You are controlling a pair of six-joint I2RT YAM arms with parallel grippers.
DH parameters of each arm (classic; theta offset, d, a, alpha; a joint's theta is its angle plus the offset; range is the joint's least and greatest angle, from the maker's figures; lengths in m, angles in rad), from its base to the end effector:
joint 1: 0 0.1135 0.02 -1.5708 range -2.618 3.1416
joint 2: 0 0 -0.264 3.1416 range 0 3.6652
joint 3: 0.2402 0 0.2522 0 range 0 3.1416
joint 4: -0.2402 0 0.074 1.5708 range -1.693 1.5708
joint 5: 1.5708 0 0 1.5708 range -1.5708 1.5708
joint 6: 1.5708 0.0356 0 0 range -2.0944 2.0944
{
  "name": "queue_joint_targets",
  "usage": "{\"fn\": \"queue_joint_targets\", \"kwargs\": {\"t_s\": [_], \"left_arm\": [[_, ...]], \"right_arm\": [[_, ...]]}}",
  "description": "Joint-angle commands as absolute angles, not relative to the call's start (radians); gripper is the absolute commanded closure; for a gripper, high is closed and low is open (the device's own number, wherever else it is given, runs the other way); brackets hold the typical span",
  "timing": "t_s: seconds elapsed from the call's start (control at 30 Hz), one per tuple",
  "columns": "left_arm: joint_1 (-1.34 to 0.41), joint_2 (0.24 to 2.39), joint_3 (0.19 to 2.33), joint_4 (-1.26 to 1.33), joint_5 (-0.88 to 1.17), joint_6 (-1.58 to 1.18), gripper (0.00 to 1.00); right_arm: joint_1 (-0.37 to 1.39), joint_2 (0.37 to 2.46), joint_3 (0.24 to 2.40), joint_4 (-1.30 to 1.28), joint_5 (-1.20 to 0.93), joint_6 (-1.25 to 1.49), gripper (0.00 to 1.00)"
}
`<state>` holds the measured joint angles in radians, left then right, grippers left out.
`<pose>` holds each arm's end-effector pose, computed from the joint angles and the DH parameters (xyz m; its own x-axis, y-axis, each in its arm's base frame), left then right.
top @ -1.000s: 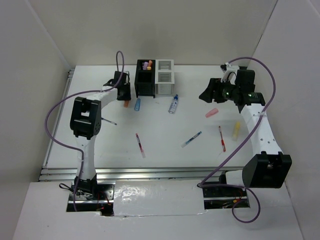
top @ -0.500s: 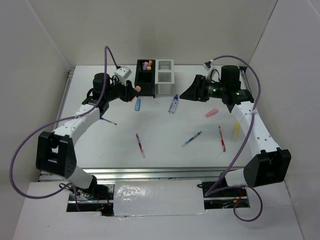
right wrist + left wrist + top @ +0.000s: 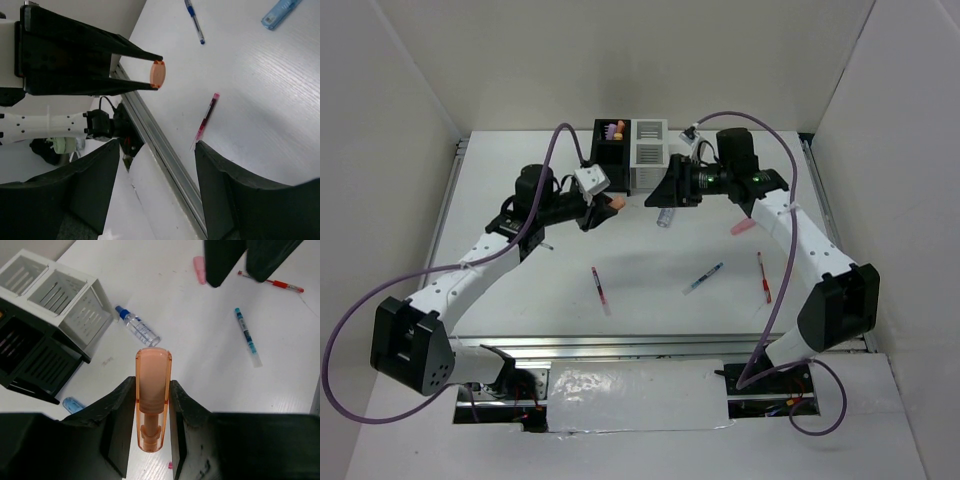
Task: Sort the stationery into containers
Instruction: Place the stationery in the storage box.
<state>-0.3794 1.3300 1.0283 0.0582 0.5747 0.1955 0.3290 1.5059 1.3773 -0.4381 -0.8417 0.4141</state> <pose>0.2804 -0.1326 0.3293 -0.0641 0.2011 -0.9775 0.8292 0.5558 0.0600 0.3094 0.1337 0.3526 -0.7913 0.0131 -0.6113 -0.5377 0.4609 0.7060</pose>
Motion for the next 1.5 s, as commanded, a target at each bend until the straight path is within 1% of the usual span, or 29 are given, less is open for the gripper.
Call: {"fn": "queue_joint_targets", "kwargs": {"t_s": [0.0, 0.23, 0.6, 0.67, 0.8, 0.83, 0.87, 0.97, 1.0, 1.07, 1.1, 1.13, 1.17, 1.2, 1.23, 1.27, 1.3, 1.43, 1.47], "left_arm": [[-0.406, 1.282, 1.022, 0.092, 0.577, 0.241, 1.0], [-0.44, 1.27, 1.032, 0.089, 0.563, 0.244, 1.0], [-0.479, 1.264, 1.032, 0.104, 0.551, 0.245, 1.0], [-0.486, 1.262, 1.031, 0.11, 0.546, 0.247, 1.0], [-0.495, 1.266, 1.029, 0.117, 0.54, 0.247, 1.0], [-0.499, 1.267, 1.029, 0.118, 0.54, 0.248, 1.0], [-0.497, 1.267, 1.029, 0.118, 0.54, 0.249, 1.0], [-0.497, 1.269, 1.026, 0.126, 0.541, 0.25, 1.0], [-0.497, 1.267, 1.028, 0.124, 0.543, 0.247, 0.99], [-0.5, 1.266, 1.026, 0.126, 0.543, 0.25, 0.99], [-0.499, 1.267, 1.026, 0.126, 0.543, 0.247, 0.99], [-0.5, 1.264, 1.025, 0.124, 0.542, 0.247, 0.96], [-0.5, 1.262, 1.025, 0.124, 0.537, 0.244, 0.76], [-0.499, 1.264, 1.026, 0.121, 0.51, 0.221, 0.61], [-0.5, 1.256, 1.026, 0.118, 0.477, 0.201, 0.08], [-0.494, 1.252, 1.023, 0.121, 0.438, 0.149, 0.01], [-0.485, 1.247, 1.02, 0.121, 0.37, 0.126, 0.01], [-0.394, 1.21, 1.012, 0.114, 0.31, 0.009, 0.01], [-0.367, 1.212, 1.02, 0.098, 0.289, -0.056, 0.01]], "right_arm": [[0.368, 1.525, 1.457, -0.402, -0.841, 0.391, 0.31], [0.423, 1.58, 1.511, -0.414, -0.836, 0.379, 0.31], [0.44, 1.641, 1.526, -0.414, -0.836, 0.382, 0.33], [0.44, 1.649, 1.525, -0.408, -0.834, 0.388, 0.35], [0.446, 1.658, 1.531, -0.402, -0.842, 0.391, 0.45], [0.449, 1.663, 1.532, -0.402, -0.848, 0.391, 0.5], [0.452, 1.664, 1.537, -0.4, -0.851, 0.39, 0.52], [0.454, 1.669, 1.539, -0.399, -0.864, 0.393, 0.55], [0.456, 1.674, 1.539, -0.394, -0.87, 0.393, 0.62], [0.459, 1.674, 1.539, -0.391, -0.874, 0.393, 0.67], [0.456, 1.674, 1.54, -0.39, -0.876, 0.393, 0.75], [0.456, 1.674, 1.542, -0.388, -0.876, 0.393, 0.8], [0.45, 1.674, 1.545, -0.388, -0.871, 0.391, 0.84], [0.442, 1.671, 1.546, -0.39, -0.867, 0.393, 0.93], [0.422, 1.669, 1.552, -0.393, -0.858, 0.391, 0.97], [0.41, 1.666, 1.555, -0.397, -0.847, 0.39, 1.0], [0.391, 1.664, 1.56, -0.397, -0.836, 0.385, 1.0], [0.293, 1.675, 1.646, -0.416, -0.732, 0.307, 1.0], [0.257, 1.692, 1.672, -0.414, -0.659, 0.29, 1.0]]}}
